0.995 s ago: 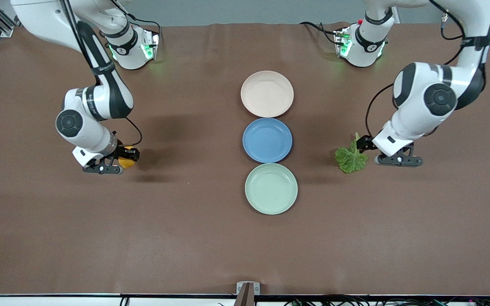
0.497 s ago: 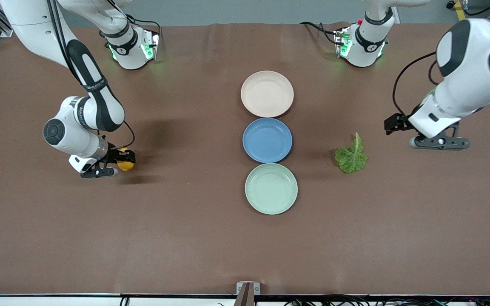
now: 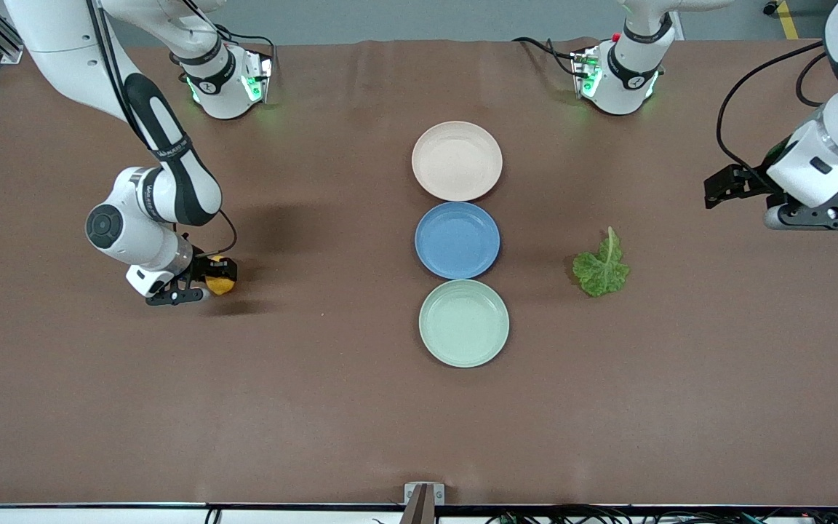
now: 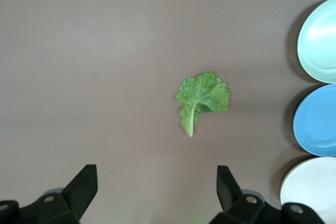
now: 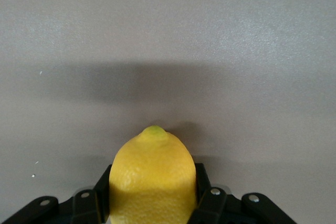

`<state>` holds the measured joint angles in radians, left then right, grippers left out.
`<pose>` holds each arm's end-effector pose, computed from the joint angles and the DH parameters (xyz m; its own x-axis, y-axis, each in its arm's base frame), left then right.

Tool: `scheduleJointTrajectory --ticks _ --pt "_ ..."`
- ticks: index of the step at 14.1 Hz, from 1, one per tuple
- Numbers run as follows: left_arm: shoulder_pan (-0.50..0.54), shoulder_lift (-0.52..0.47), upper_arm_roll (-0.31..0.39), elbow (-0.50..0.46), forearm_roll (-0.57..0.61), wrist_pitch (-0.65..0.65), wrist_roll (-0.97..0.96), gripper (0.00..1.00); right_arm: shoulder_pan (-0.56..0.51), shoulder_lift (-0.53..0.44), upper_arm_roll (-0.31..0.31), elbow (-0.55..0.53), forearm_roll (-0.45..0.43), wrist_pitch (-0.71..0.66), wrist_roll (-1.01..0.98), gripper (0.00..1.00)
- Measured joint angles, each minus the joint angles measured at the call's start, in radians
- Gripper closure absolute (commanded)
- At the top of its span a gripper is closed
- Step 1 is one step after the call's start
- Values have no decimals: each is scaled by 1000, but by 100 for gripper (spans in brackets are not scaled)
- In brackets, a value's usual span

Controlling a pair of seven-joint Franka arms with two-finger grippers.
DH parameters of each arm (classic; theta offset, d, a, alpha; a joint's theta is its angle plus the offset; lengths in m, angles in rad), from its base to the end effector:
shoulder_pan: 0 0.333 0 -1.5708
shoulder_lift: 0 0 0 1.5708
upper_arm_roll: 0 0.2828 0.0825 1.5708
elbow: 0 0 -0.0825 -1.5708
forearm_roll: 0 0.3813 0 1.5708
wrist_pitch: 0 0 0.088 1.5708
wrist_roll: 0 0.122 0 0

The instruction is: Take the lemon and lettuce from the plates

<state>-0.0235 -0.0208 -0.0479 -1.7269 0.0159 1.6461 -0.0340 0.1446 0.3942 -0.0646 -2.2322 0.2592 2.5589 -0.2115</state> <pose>0.5448 -0.0373 0.5207 0.9975 -0.0384 -0.0594 -0.0396 -0.9990 -0.0188 0.5226 0.0382 0.1440 0.9957 0.0771 -0.0520 0.0707 -0.9907 -0.1159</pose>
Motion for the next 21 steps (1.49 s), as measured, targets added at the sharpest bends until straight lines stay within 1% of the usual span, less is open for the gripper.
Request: scheduleJointTrajectory --ticks 5,7,9,10,13,15,18,21 --pt "36 2 1 70 -20 0 31 0 0 4 -1 -1 0 -2 0 0" --pt "45 2 1 99 -36 0 32 0 0 -1 -1 17 0 -47 0 0" --pt "52 4 1 123 -41 0 31 0 0 -20 -6 72 -16 -165 -1 0" --pt "53 6 1 133 -45 0 32 0 0 -35 -14 108 -44 -232 2 0" --pt "53 9 1 153 -54 0 31 0 -2 -83 -38 244 -178 -473 81 0" --pt "53 9 1 172 -54 0 31 0 -4 -115 -43 348 -233 -628 123 0" --pt "54 10 1 182 -54 -4 31 0 -31 -148 -48 521 -252 -852 131 0" --pt "55 14 1 182 -54 -7 31 0 -79 -154 -50 675 -255 -1025 131 0"
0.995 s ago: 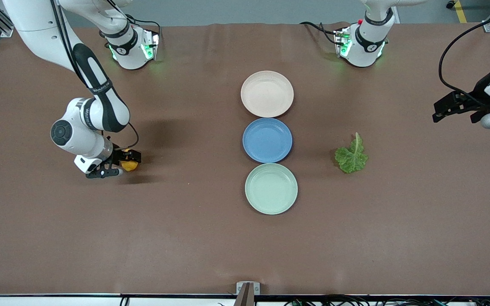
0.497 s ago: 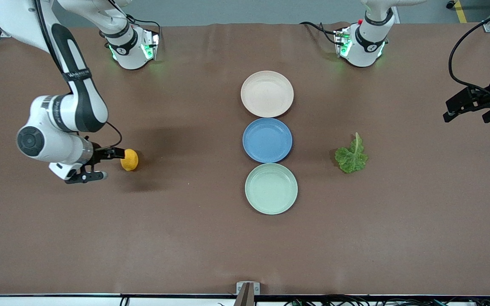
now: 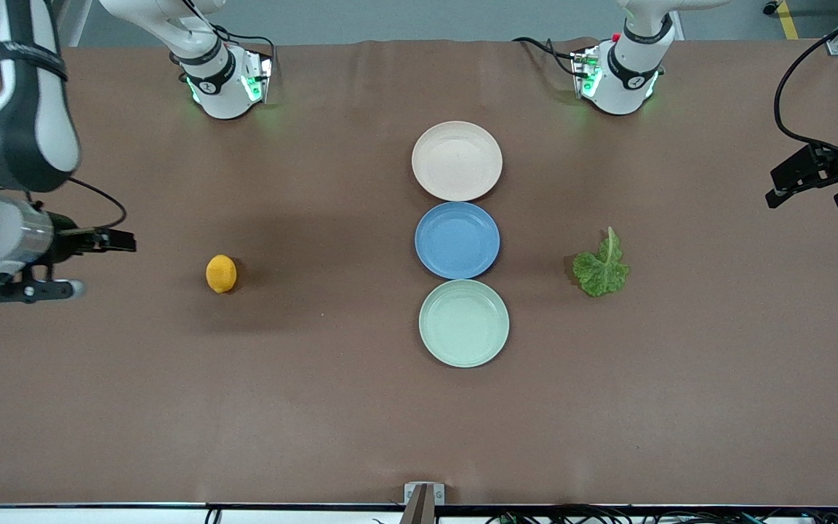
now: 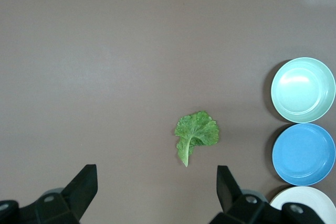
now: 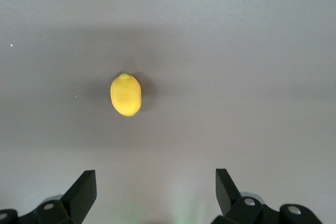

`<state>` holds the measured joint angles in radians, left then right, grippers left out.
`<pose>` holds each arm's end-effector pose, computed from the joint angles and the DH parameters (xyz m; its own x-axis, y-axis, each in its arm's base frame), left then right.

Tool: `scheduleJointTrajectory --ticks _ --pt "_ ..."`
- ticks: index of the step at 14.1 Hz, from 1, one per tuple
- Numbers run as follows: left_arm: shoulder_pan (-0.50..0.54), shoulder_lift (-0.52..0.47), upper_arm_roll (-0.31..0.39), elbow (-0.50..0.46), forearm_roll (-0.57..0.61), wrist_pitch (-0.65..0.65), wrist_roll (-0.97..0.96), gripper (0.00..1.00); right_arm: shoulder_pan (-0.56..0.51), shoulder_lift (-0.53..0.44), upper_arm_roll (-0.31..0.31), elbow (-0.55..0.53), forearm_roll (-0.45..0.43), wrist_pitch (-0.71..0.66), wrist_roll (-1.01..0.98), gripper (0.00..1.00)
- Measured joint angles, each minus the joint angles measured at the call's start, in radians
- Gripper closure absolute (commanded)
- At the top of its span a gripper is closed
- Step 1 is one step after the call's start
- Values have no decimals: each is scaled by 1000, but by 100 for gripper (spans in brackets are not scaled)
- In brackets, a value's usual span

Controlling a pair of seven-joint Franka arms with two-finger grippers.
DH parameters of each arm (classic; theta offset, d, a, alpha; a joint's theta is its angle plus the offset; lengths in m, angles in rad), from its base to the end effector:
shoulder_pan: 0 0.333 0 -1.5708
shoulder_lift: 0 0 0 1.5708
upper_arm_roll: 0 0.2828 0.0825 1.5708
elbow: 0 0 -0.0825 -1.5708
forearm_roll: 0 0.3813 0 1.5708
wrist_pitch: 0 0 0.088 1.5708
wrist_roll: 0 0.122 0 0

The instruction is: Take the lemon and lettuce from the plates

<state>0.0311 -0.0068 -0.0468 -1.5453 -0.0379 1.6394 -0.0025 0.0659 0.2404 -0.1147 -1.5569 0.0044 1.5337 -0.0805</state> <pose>0.5587 -0.0132 0.5987 0.9949 -0.0106 0.1006 -0.0144 -0.9992 0.0378 0.5901 -0.0233 0.4429 0.9652 0.0296 -0.2600 0.0312 -0.9995 0.0021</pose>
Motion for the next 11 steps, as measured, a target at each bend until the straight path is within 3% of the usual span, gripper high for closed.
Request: scheduleJointTrajectory --ticks 7,11 --pt "0 1 0 0 0 -10 0 0 -35 3 -1 171 -4 -134 0 0" --pt "0 1 0 0 0 -10 0 0 -84 5 -1 193 -4 -145 0 0"
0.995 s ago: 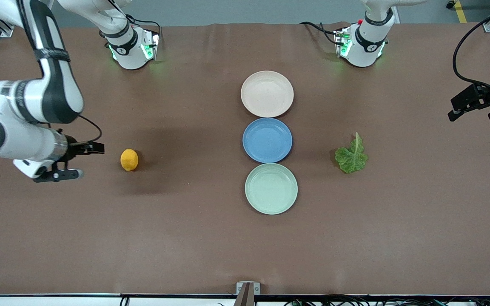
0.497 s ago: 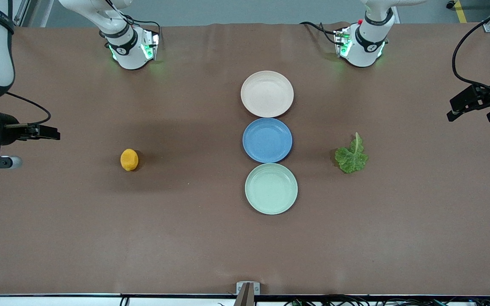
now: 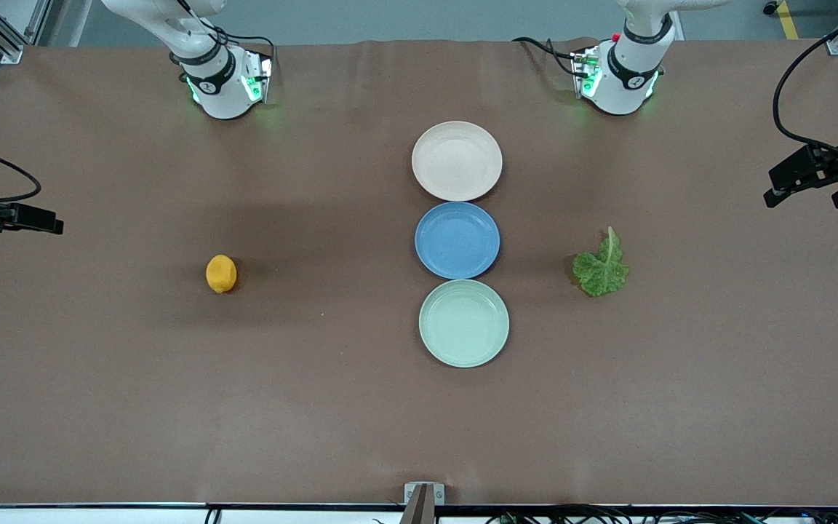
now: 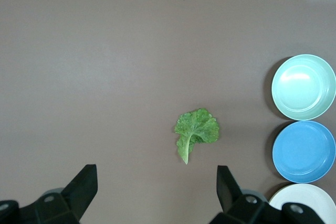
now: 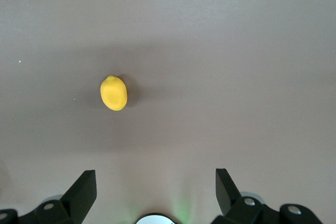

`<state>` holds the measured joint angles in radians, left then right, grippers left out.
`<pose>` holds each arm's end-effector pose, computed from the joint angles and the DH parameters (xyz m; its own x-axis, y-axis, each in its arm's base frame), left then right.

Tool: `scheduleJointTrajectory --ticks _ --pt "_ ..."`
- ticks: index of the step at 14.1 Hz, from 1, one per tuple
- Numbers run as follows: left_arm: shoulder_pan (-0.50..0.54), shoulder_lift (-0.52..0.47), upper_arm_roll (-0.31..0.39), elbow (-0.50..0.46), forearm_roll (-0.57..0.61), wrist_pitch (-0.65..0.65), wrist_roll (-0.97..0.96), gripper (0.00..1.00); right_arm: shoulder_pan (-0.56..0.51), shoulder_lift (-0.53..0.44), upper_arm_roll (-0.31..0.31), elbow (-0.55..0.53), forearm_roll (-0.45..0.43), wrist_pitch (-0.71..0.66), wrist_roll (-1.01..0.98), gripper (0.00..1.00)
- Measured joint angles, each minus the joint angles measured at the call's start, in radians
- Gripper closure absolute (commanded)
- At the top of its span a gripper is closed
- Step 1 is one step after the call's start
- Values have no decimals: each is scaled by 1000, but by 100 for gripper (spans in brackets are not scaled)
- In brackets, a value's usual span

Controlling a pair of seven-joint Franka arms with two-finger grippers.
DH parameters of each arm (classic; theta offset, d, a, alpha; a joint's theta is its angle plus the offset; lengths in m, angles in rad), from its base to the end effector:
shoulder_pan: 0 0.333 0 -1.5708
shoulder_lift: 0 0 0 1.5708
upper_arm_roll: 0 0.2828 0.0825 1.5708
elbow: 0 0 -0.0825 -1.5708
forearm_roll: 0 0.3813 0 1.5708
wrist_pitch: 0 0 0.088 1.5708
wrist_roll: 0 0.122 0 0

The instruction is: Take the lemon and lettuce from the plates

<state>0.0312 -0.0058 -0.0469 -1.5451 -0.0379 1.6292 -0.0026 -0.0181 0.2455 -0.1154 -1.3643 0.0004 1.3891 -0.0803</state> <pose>0.5578 -0.0132 0.5972 0.9959 -0.0109 0.0896 -0.0143 -0.9992 0.0378 0.5875 -0.0716 0.5174 0.9743 -0.0526 -0.2188 -0.0517 -0.9986 0.0101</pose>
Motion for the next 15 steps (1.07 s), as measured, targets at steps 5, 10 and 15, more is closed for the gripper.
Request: scheduleJointTrajectory --ticks 5,10,15 --pt "0 0 0 0 0 0 -1 0 0 1 17 7 2 0 2 0" --pt "0 0 0 0 0 0 -1 0 0 -30 17 -21 2 15 2 0" --pt "0 0 0 0 0 0 -1 0 5 -193 19 -255 3 145 2 0"
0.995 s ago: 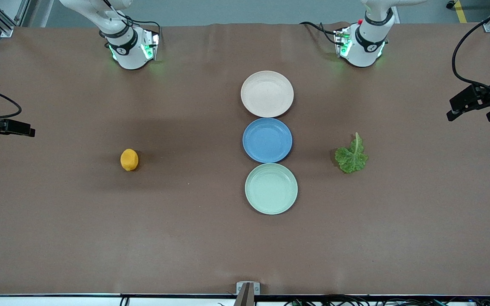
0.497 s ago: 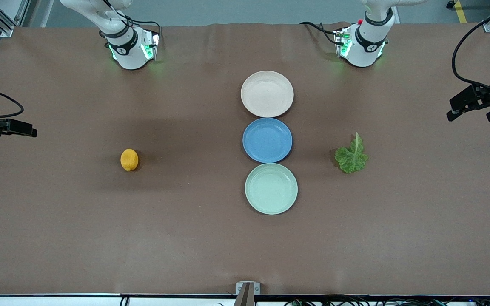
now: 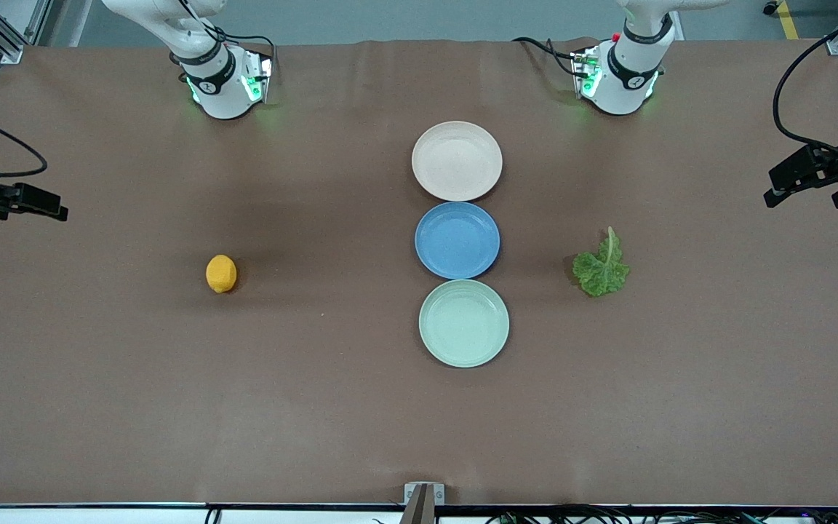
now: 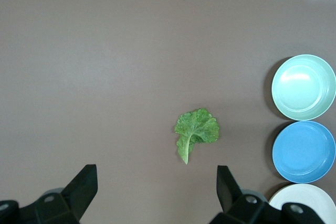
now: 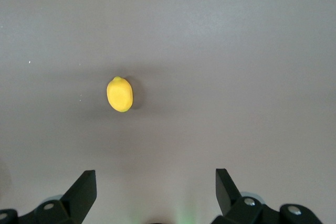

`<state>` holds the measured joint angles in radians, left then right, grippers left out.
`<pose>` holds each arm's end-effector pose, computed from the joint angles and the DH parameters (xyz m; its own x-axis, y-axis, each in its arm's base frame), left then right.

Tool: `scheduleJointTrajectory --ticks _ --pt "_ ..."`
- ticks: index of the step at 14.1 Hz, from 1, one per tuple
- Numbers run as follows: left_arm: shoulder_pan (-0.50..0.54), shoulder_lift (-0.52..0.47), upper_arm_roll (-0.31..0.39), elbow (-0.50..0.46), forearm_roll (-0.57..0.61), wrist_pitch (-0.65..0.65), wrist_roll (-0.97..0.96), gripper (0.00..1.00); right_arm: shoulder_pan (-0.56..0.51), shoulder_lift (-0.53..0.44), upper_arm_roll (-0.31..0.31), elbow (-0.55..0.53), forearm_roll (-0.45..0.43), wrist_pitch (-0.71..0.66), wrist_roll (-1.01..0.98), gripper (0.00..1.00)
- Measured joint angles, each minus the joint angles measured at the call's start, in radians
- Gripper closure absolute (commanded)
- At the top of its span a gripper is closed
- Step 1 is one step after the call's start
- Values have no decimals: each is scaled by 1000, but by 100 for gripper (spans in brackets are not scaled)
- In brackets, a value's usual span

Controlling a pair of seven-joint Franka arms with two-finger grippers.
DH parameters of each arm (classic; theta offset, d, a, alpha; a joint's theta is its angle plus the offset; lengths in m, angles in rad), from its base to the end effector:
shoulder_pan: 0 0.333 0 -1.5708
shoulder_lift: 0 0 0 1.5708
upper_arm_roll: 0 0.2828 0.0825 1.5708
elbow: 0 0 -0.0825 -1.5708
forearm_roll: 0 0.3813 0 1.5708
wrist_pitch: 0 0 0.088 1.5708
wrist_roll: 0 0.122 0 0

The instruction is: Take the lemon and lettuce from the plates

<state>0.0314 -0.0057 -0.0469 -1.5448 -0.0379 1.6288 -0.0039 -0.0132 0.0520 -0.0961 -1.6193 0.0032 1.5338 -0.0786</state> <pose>0.5578 -0.0131 0.5973 0.9960 -0.0094 0.0894 -0.0128 -0.9992 0.0379 0.5520 -0.0591 0.5222 0.9902 -0.0301 -0.1365 -0.0316 -0.9995 -0.0090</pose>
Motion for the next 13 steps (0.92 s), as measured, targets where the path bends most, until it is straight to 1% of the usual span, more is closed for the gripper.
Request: scheduleJointTrajectory --ticks 3,13 --pt "0 0 0 0 0 0 0 0 8 -52 2 -48 0 13 0 0" --pt "0 0 0 0 0 0 0 0 28 -120 7 -104 0 44 0 0"
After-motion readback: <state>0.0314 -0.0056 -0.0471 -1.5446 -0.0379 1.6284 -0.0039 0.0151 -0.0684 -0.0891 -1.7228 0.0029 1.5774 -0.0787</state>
